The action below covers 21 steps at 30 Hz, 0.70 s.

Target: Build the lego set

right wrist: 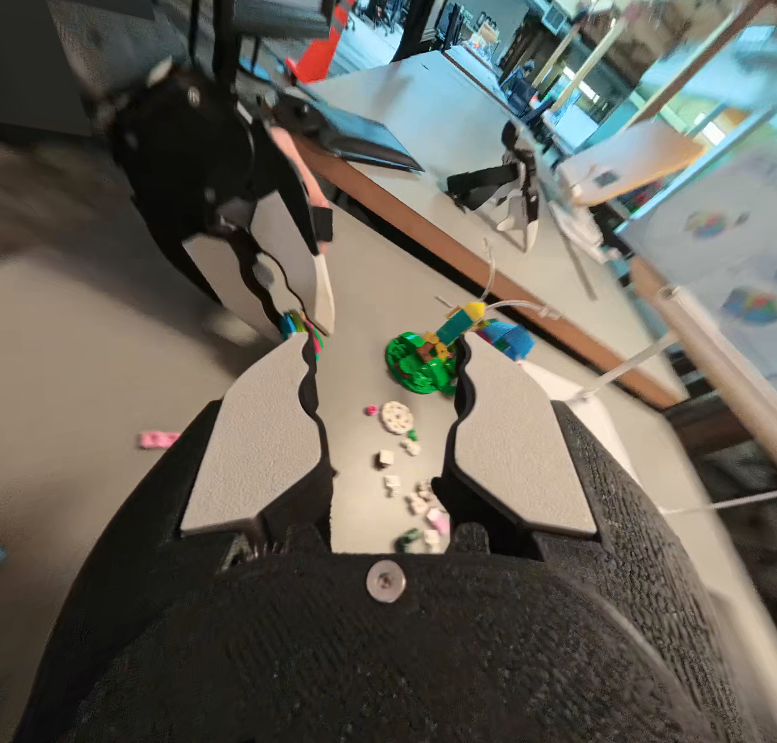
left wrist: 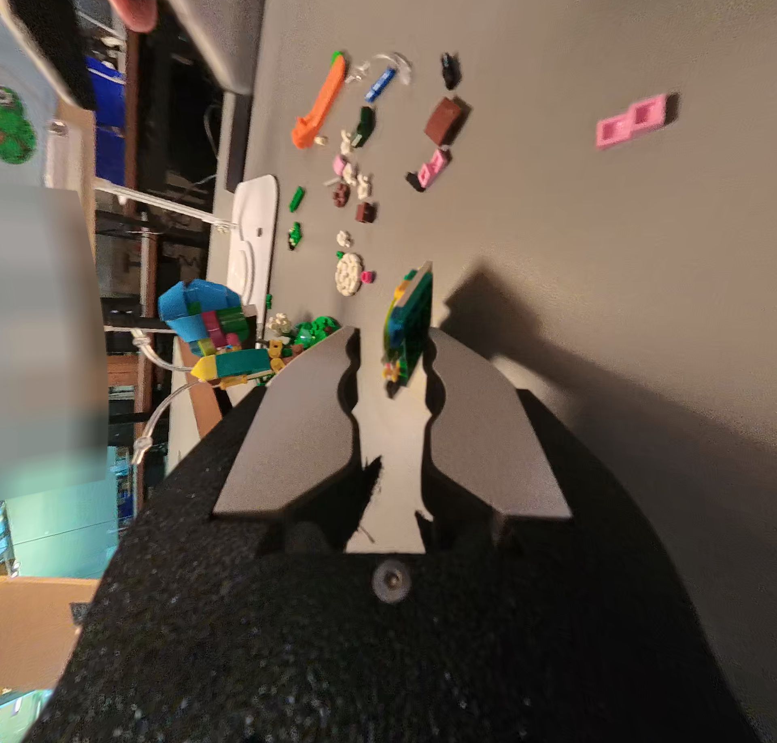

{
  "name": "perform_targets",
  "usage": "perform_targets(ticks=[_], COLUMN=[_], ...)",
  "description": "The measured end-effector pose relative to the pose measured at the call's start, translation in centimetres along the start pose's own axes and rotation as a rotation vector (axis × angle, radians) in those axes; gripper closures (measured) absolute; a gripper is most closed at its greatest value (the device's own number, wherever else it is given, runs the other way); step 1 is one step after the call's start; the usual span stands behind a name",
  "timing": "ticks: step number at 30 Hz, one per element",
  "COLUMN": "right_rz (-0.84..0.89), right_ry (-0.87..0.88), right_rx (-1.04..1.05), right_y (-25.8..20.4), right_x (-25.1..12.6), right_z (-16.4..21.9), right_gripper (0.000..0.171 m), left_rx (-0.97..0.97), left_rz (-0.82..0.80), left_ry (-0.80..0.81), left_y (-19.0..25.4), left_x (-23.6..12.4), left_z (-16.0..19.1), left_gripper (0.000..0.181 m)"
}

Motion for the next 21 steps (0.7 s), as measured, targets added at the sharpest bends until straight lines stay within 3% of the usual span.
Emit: perform_targets(ticks=[6, 11, 13, 18, 21], right_rz=[0.122, 0.263, 0.340, 0.519, 0.655], right_ry=[0.026, -0.024, -0.036, -0.048, -0.130], right_rx=[0.461, 0.665, 0.732, 0.718, 0.605], right_y=[0.6, -0.1, -0.6, -2.3, -3.0], right_x=[-0.8, -2.6, -3.4, -4.1, -5.1], right_z=[0.4, 1.5, 1.8, 2.1, 3.3], right_gripper=[0.108, 0.109, 0.112, 0.123, 0.138], left_rx=[-0.156, -0.541, -0.733, -1.215, -1.294], left_rz=[0.139, 0.232, 0.142, -0.301, -0.526], left_ry=[-0.090, -0.035, 0.079, 0.344, 0.320], left_y=[0.8, 0.3, -1.5, -5.5, -4.8], left_x=[-1.2, -4.5, -5.6, -6.2, -5.5], left_z=[0.5, 0.6, 0.6, 2.1, 3.7], left_gripper=[0.134, 0.129, 0.128, 0.135, 0.141])
Point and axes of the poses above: each gripper's, where its closed fingertips meet, x out along the fingers, z out of its underside, y = z × x across the jaws, the point moved 3 cm from there along -x, back along the fingers, and after that the axes turned 9 degrees about -x, right-handed, at the moved point
